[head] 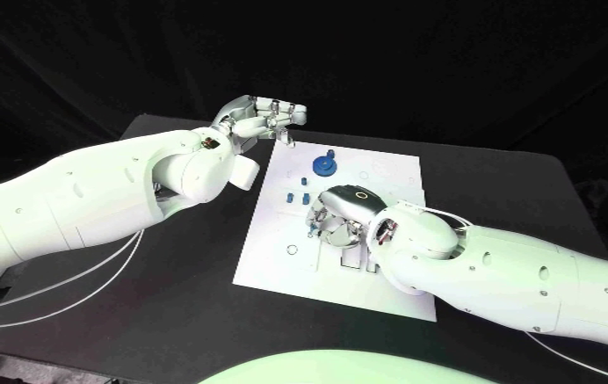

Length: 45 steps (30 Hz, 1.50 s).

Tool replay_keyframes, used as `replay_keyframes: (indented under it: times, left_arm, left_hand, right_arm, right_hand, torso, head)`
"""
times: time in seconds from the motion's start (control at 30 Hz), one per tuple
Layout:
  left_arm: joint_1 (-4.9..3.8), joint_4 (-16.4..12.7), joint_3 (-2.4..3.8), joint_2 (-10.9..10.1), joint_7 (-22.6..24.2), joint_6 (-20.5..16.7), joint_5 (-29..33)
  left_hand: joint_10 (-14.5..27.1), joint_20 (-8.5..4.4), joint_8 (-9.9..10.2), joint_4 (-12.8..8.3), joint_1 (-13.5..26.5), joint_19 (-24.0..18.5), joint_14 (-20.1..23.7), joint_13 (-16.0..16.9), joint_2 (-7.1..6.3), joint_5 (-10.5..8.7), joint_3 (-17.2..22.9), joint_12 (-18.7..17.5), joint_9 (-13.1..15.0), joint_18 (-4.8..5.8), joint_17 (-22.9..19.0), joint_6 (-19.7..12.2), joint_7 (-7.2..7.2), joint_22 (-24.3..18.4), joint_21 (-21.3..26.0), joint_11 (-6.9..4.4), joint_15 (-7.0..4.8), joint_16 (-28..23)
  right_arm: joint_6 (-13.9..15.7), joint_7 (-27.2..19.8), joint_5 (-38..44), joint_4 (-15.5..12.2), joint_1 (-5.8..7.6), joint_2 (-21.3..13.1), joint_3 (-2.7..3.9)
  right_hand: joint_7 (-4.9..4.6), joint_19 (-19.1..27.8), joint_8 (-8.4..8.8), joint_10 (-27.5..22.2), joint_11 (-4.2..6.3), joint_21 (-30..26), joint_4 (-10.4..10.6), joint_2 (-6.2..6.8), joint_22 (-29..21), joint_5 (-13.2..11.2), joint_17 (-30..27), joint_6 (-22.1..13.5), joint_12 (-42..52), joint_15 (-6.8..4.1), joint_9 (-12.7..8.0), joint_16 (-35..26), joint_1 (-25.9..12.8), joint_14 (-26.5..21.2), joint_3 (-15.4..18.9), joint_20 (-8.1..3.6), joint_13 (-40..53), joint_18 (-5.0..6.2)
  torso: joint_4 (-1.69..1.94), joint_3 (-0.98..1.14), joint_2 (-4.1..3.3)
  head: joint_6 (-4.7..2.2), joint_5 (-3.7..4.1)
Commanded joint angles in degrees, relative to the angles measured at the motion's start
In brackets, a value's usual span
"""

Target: Assemble the parts on the task board

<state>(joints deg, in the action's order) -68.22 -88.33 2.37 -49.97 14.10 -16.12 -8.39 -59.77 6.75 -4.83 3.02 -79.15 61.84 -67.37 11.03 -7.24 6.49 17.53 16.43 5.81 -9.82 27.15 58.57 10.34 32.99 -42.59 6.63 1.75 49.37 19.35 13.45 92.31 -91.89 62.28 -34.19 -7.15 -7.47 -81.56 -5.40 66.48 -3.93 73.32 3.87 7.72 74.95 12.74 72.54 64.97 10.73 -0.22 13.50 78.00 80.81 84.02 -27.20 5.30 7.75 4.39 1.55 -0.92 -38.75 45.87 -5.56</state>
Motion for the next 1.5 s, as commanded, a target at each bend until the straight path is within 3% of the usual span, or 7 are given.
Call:
replay_keyframes:
  times: [0.03, 0.77, 1.5]
  left_arm:
    - [-0.02, -0.2, 0.04, 0.1, 0.2, 1.0, -0.2]
    - [-0.03, -0.1, 0.04, 0.1, 0.1, 1.0, -0.4]
    - [-0.02, 0.0, 0.03, 0.0, -0.3, 1.3, -0.4]
  left_hand:
    - [0.4, 0.13, 0.0, -0.1, -0.7, 0.4, 0.4, 0.0, 0.11, 0.02, -0.2, 0.2, -0.1, -0.71, -0.1, -0.4, 0.13, -0.1, 0.3, -0.16, 0.14, -0.3]
    - [0.4, 0.13, 0.0, -0.1, -0.7, 0.4, 0.4, 0.0, 0.11, 0.02, -0.2, 0.2, -0.1, -0.71, -0.1, -0.4, 0.13, -0.1, 0.3, -0.16, 0.14, -0.3]
    - [0.6, 0.16, -0.1, -0.2, -0.7, 0.4, 0.5, 0.0, 0.16, 0.00, -0.3, 0.3, -0.1, -0.71, -0.1, -0.5, 0.17, -0.1, 0.4, -0.11, 0.18, -0.3]
  right_arm:
    - [-0.9, 0.3, 0.8, 0.3, -0.06, 0.3, -0.02]
    - [-2.6, 0.0, 0.0, 1.3, -0.15, 1.0, -0.33]
    - [-1.6, 0.3, 0.4, 0.6, -0.21, 0.5, -0.37]
  right_hand:
    - [-0.10, -0.2, -0.11, 0.5, 0.02, -0.2, -0.1, -0.08, 6.2, 0.4, 0.0, 0.4, -0.2, -0.42, 0.1, 0.3, -0.5, 2.8, 0.2, 0.08, -0.1, -0.66]
    - [-0.07, -0.2, -0.08, 0.6, 0.05, -0.2, -0.3, -0.09, 6.2, 0.5, 0.0, 0.4, -0.3, -0.44, 0.1, 0.2, -0.5, 2.8, 0.2, 0.07, -0.1, -0.66]
    - [-0.07, -0.2, -0.08, 0.6, 0.05, -0.2, -0.3, -0.09, 6.2, 0.5, 0.0, 0.4, -0.3, -0.44, 0.1, 0.2, -0.5, 2.8, 0.2, 0.07, -0.1, -0.66]
  torso:
    - [0.00, 0.02, 0.01]
    - [-0.01, 0.02, 0.03]
    - [-0.02, 0.02, 0.03]
  head:
    - [0.08, -0.09]
    - [0.63, -0.28]
    - [0.66, -0.66]
